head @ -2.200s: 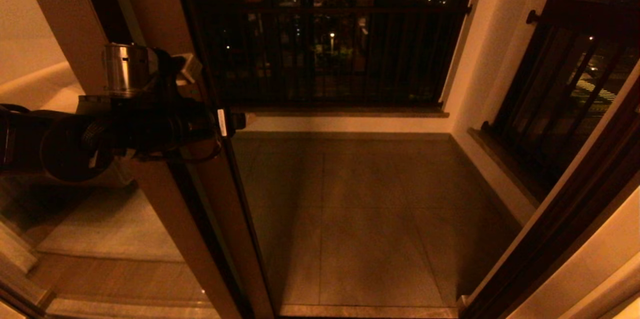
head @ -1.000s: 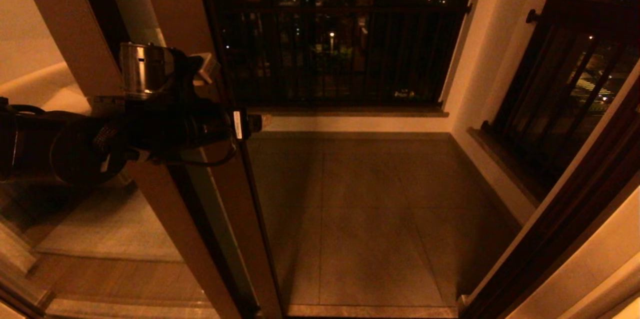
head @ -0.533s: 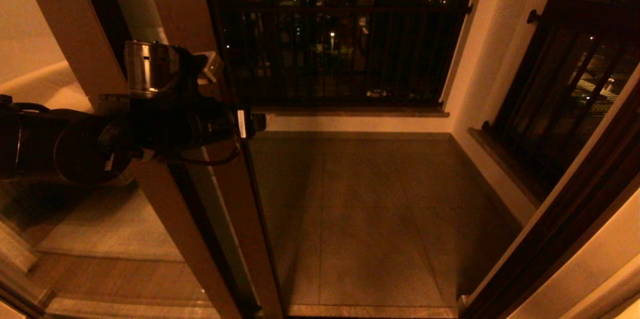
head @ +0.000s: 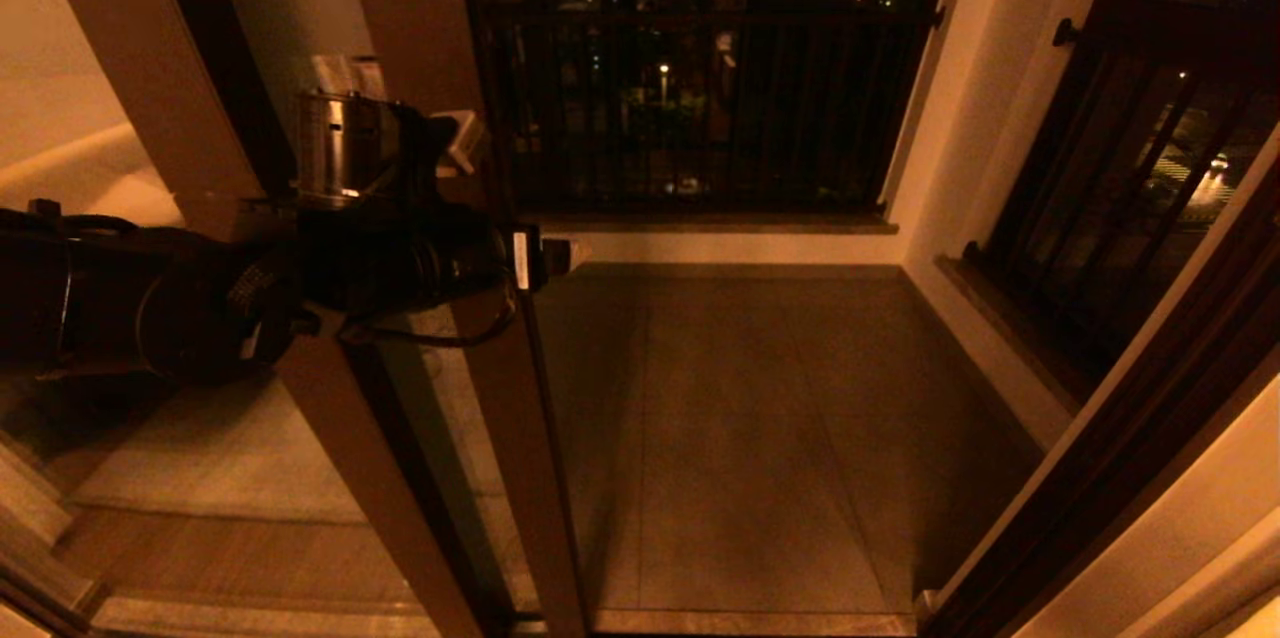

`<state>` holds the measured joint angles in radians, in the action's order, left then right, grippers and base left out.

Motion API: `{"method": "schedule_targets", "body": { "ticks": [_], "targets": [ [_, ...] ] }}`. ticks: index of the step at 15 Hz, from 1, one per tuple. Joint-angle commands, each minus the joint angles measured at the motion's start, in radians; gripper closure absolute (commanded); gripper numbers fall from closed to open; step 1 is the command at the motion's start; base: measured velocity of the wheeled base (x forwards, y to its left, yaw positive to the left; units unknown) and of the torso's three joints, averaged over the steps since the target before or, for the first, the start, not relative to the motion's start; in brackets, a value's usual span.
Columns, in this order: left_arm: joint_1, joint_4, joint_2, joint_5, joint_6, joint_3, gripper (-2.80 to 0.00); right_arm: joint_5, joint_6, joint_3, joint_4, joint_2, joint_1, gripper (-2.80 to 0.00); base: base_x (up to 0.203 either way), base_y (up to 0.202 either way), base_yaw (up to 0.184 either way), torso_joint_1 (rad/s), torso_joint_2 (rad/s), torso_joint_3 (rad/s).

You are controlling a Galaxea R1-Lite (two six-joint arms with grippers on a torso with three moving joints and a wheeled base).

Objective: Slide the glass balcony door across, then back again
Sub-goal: Close the slid door

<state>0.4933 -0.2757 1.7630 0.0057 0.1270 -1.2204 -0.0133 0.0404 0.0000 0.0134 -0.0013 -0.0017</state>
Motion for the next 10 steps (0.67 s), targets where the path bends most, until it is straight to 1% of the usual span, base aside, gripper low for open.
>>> {"method": "schedule_targets", "body": {
  "ticks": [1, 5, 7, 9, 10],
  "targets": [
    [0.009, 0.003, 0.013, 0.007, 0.002, -0.005, -2.8, 0.0, 0.001, 0.0, 0.0, 0.001, -0.001, 0.0, 0.0, 0.0, 0.0, 0.0, 0.0, 0.0],
    [0.041, 0.003, 0.046, 0.008, 0.0, -0.041, -2.8, 0.0, 0.001, 0.0, 0.0, 0.001, 0.0, 0.0, 0.0, 0.0, 0.0, 0.0, 0.0, 0.0],
    [0.066, 0.003, 0.058, 0.037, -0.018, -0.075, -2.8, 0.0, 0.001, 0.0, 0.0, 0.001, 0.0, 0.0, 0.0, 0.0, 0.0, 0.0, 0.0, 0.0],
    [0.076, 0.003, 0.032, 0.035, -0.015, -0.063, -2.8, 0.0, 0.001, 0.0, 0.0, 0.001, 0.0, 0.0, 0.0, 0.0, 0.0, 0.0, 0.0, 0.0],
    [0.075, 0.005, 0.003, 0.025, -0.014, -0.037, -2.8, 0.0, 0.001, 0.0, 0.0, 0.001, 0.0, 0.0, 0.0, 0.0, 0.0, 0.0, 0.0, 0.0]
  ]
}}
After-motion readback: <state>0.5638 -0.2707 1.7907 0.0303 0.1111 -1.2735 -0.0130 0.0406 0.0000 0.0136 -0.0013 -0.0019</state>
